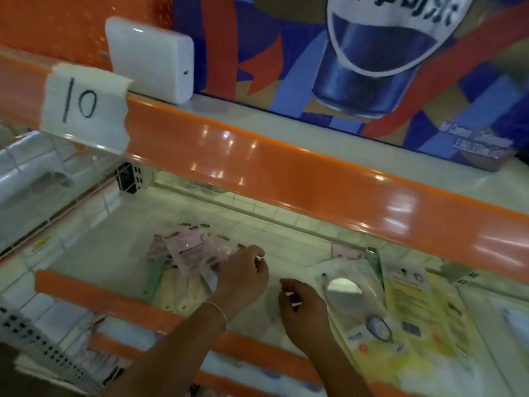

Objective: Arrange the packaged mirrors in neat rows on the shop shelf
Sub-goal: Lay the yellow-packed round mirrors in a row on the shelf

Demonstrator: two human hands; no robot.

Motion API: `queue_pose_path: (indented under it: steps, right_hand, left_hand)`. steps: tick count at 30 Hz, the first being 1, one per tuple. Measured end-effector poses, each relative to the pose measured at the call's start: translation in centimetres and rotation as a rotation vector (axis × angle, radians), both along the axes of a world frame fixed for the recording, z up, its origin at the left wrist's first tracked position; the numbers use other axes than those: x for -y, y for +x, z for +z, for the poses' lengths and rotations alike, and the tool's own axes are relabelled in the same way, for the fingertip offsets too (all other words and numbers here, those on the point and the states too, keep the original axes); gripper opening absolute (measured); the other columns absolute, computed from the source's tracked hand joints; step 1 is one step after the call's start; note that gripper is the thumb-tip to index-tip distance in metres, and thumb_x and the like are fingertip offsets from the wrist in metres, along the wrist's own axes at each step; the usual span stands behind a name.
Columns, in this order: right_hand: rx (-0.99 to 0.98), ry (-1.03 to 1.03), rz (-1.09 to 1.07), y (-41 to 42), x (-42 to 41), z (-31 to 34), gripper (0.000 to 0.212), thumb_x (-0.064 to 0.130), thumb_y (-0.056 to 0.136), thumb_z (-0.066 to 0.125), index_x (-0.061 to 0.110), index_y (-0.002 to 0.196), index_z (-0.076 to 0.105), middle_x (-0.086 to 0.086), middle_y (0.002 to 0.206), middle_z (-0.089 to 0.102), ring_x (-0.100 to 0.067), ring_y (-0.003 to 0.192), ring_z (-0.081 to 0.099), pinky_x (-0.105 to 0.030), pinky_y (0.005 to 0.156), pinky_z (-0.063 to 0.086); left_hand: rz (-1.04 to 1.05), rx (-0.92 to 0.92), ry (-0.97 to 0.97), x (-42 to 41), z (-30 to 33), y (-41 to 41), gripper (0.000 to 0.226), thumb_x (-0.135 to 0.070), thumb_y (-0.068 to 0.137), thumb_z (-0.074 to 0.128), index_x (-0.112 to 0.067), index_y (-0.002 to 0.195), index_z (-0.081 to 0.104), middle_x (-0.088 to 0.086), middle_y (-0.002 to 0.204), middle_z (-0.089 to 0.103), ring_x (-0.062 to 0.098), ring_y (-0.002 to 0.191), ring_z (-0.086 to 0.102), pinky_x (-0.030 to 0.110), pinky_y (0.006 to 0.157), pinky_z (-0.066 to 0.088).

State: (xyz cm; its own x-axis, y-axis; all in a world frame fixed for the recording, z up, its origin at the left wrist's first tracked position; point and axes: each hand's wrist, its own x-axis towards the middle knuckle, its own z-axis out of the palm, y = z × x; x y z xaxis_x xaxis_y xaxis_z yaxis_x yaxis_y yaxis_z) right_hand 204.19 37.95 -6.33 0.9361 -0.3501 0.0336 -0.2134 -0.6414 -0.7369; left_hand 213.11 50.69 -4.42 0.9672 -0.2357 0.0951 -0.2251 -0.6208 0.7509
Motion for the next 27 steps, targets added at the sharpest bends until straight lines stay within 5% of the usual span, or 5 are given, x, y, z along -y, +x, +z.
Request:
queue_pose_path:
  steps: [7,12,17,23,27]
  right_hand:
    - [0.042,-0.17,-0.248,-3.5,7.3,0.9,0.029,0.022,0.081,0.069,0.015,0.109,0.07,-0.003,0.107,0.071,-0.02,0.098,0.065,-0.03,0.088,0.051]
    - [-0.302,-0.408,-0.355,-5.8,12.1,1.6,0.07,0.064,0.069,0.059,0.033,0.13,0.047,-0.002,0.131,0.051,-0.033,0.121,0.044,-0.044,0.101,0.038]
    - [-0.366,-0.379,-0.263,-7.4,13.5,1.4,0.083,0.068,0.064,0.061,0.032,0.135,0.037,-0.002,0.131,0.04,-0.032,0.119,0.037,-0.041,0.094,0.04]
    - [-0.193,-0.039,-0.181,-7.3,14.9,2.8,0.089,0.036,0.07,0.077,0.021,0.145,0.031,-0.008,0.124,0.057,-0.03,0.109,0.057,-0.03,0.082,0.046]
    - [-0.089,0.279,-0.245,-7.9,16.5,2.9,0.066,0.023,0.078,0.073,0.023,0.138,0.045,-0.002,0.118,0.066,-0.023,0.098,0.065,-0.041,0.079,0.058]
  left_hand:
    - [-0.224,0.065,0.204,6.0,-2.0,-3.2,0.032,-0.031,0.092,0.044,-0.022,0.12,0.056,-0.001,0.117,0.056,0.017,0.108,0.052,0.027,0.092,0.043]
    - [-0.26,0.192,0.469,10.0,-4.1,-7.7,0.036,-0.037,0.079,0.042,-0.017,0.101,0.063,0.01,0.108,0.06,0.034,0.105,0.056,0.046,0.092,0.047]
    - [-0.271,0.209,0.601,12.5,-4.9,-10.1,0.05,-0.042,0.078,0.04,-0.013,0.107,0.068,0.021,0.114,0.064,0.042,0.106,0.061,0.054,0.09,0.051]
    - [-0.237,0.139,0.618,12.8,-5.0,-10.1,0.05,-0.045,0.092,0.029,-0.019,0.11,0.068,0.018,0.12,0.064,0.043,0.114,0.057,0.06,0.094,0.045]
    - [-0.193,0.077,0.453,14.2,-3.7,-10.6,0.071,-0.052,0.097,0.011,-0.008,0.126,0.058,0.019,0.131,0.056,0.041,0.123,0.051,0.056,0.102,0.04]
